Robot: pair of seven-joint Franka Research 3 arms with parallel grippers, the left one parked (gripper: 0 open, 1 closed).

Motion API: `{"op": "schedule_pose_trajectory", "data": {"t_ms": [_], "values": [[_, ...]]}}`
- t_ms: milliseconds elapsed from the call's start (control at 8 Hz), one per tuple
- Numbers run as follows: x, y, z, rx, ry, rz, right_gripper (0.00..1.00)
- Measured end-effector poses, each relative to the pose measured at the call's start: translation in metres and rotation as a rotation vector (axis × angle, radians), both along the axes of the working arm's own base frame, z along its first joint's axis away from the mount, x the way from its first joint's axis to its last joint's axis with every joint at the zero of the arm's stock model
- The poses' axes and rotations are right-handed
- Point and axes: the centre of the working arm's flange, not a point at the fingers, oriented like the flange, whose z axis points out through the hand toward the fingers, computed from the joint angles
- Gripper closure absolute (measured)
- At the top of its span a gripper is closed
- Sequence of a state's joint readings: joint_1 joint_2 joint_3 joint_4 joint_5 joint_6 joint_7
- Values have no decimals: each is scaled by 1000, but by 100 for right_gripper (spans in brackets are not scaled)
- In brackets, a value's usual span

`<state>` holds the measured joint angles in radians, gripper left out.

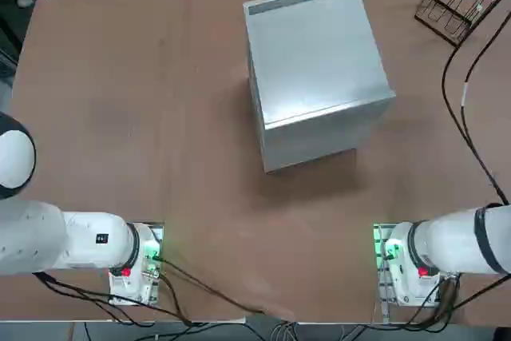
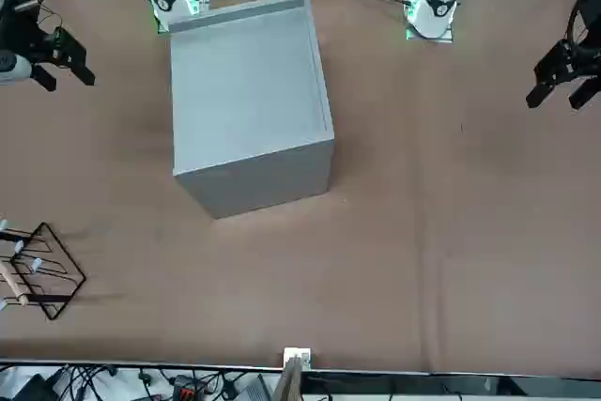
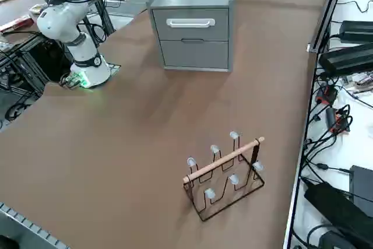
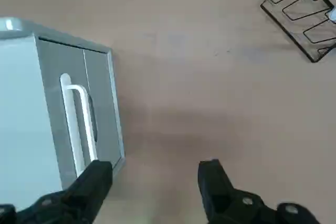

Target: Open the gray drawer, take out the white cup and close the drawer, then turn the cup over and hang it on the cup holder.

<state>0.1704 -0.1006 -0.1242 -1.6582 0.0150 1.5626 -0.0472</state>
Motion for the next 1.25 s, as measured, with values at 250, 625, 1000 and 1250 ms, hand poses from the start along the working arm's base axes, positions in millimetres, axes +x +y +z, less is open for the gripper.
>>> {"op": "schedule_pose_trajectory", "data": {"t_ms": [250, 625, 1000, 1250], "values": [[0, 0, 0, 0, 1, 0, 0], [0, 1, 0, 10, 0, -2, 0], [11, 15, -18, 156, 39, -12, 0], [29, 22, -50, 210, 62, -21, 0]]}}
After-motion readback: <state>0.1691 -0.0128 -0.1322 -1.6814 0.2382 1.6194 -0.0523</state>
